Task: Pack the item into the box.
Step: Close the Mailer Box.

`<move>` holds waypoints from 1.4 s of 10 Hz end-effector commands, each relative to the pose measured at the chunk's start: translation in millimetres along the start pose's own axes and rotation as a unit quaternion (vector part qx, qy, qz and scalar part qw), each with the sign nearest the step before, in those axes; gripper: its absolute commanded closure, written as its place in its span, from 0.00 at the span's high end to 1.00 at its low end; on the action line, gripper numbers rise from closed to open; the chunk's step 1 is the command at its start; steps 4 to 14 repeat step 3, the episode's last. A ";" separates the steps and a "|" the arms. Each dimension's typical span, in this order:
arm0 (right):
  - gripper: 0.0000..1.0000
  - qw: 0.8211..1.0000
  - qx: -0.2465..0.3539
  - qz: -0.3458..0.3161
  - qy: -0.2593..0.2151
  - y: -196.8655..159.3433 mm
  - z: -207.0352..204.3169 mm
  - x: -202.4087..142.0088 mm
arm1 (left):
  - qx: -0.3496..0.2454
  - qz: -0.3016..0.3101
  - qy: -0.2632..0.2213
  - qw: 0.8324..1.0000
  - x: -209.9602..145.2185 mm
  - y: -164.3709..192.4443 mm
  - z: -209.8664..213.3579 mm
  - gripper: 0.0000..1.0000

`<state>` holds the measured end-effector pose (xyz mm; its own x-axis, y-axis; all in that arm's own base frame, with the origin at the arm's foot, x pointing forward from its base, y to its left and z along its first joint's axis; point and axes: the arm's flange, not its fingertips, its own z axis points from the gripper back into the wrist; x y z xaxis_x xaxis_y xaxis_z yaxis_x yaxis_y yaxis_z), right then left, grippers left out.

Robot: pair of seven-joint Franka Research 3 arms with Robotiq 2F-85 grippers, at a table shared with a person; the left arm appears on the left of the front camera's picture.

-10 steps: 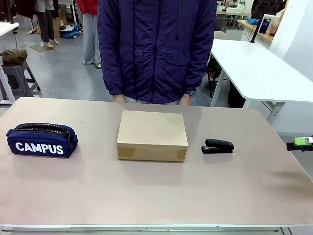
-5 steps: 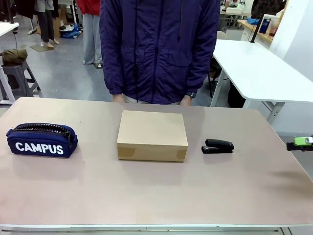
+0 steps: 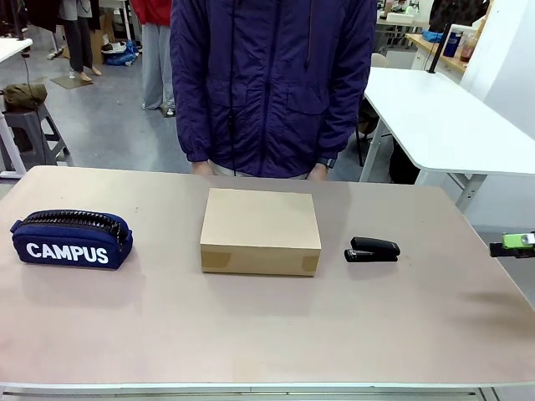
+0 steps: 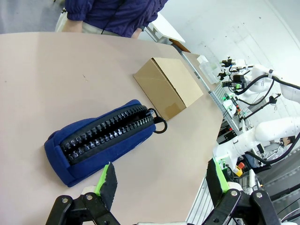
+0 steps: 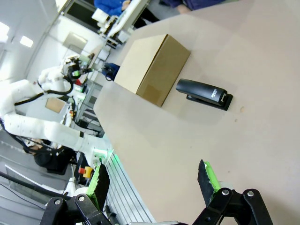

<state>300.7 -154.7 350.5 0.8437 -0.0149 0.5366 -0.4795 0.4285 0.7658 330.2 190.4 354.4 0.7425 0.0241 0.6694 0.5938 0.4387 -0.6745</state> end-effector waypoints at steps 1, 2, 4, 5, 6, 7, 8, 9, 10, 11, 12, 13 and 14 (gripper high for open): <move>1.00 1.000 0.004 0.001 0.003 4.5 -0.7 -2.9 | 0.004 -0.006 0.005 1.000 -2.9 -4.0 0.1 1.00; 1.00 1.000 0.004 0.001 0.003 4.5 -0.7 -2.9 | 0.004 -0.006 0.005 1.000 -2.9 -4.0 0.1 1.00; 1.00 1.000 0.004 0.001 0.003 4.5 -0.7 -2.9 | 0.004 -0.006 0.005 1.000 -2.9 -4.0 0.1 1.00; 1.00 1.000 0.004 0.001 0.003 4.5 -0.7 -2.9 | 0.004 -0.006 0.005 1.000 -2.9 -4.0 0.1 1.00; 1.00 1.000 0.004 0.001 0.003 4.5 -0.7 -2.9 | 0.004 -0.006 0.005 1.000 -2.9 -4.0 0.1 1.00; 1.00 1.000 0.004 0.001 0.003 4.5 -0.7 -2.9 | 0.004 -0.006 0.005 1.000 -2.9 -4.0 0.1 1.00; 1.00 1.000 0.004 0.001 0.003 4.5 -0.7 -2.9 | 0.004 -0.006 0.005 1.000 -2.9 -4.0 0.1 1.00; 1.00 1.000 0.004 0.001 0.003 4.5 -0.7 -2.9 | 0.004 -0.006 0.005 1.000 -2.9 -4.0 0.1 1.00; 1.00 1.000 0.004 0.001 0.003 4.5 -0.7 -2.9 | 0.004 -0.006 0.005 1.000 -2.9 -4.0 0.1 1.00; 1.00 1.000 0.004 0.001 0.003 4.5 -0.7 -2.9 | 0.004 -0.006 0.005 1.000 -2.9 -4.0 0.1 1.00; 1.00 1.000 0.004 0.001 0.003 4.5 -0.7 -2.9 | 0.004 -0.006 0.005 1.000 -2.9 -4.0 0.1 1.00; 1.00 1.000 0.004 0.001 0.003 4.5 -0.7 -2.9 | 0.004 -0.006 0.005 1.000 -2.9 -4.0 0.1 1.00; 1.00 1.000 0.004 0.001 0.003 4.5 -0.7 -2.9 | 0.004 -0.006 0.005 1.000 -2.9 -4.0 0.1 1.00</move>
